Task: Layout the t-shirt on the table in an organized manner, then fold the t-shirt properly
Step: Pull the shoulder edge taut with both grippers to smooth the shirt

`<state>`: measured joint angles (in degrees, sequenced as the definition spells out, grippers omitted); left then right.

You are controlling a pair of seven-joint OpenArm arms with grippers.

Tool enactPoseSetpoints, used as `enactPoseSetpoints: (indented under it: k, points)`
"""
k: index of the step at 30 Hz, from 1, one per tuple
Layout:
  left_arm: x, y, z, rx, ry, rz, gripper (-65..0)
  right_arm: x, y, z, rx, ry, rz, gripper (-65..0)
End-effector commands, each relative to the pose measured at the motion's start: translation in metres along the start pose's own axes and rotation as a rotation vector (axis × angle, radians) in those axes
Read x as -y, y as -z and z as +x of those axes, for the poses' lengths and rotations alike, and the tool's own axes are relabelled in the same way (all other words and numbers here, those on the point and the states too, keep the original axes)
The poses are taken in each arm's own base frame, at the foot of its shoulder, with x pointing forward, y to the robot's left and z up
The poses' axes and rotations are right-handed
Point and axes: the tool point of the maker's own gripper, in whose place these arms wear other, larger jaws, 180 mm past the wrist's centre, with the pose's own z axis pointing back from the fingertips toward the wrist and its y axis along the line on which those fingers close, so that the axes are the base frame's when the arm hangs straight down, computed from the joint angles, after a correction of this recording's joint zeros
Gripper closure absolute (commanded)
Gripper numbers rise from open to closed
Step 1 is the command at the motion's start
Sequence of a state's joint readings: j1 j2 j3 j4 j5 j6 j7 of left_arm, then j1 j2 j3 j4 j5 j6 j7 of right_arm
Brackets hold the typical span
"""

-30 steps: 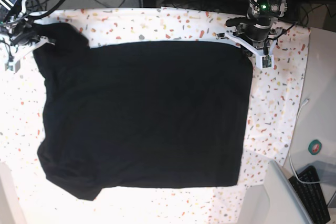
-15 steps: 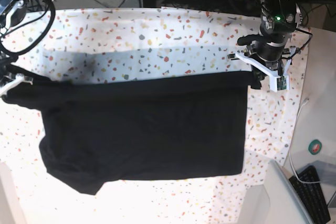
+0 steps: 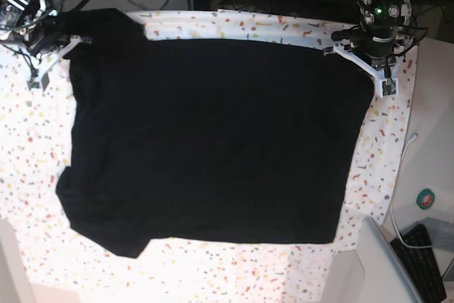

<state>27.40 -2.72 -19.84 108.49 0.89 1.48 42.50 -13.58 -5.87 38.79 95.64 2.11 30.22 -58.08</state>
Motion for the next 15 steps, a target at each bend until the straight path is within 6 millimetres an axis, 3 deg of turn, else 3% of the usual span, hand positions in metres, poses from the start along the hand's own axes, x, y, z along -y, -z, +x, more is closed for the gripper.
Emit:
enactPoseSetpoints:
  k: [1,7,12,15]
  points:
    - [-0.005,-0.002,0.014,0.049,0.012,0.024,0.0,0.004,-0.006,0.018,0.055,0.004,-0.011,0.0]
    - [-0.007,-0.003,0.007,0.032,0.037,0.047,0.0,0.013,-0.015,0.030,0.091,-0.006,-0.040,0.0]
    - [-0.004,0.007,-0.031,-0.072,0.029,0.035,0.0,0.014,-0.019,0.034,0.108,-0.010,-0.048,0.0]
    - [-0.004,0.010,-0.043,-0.105,0.016,0.039,0.0,0.014,-0.018,0.029,0.096,-0.010,-0.048,0.0]
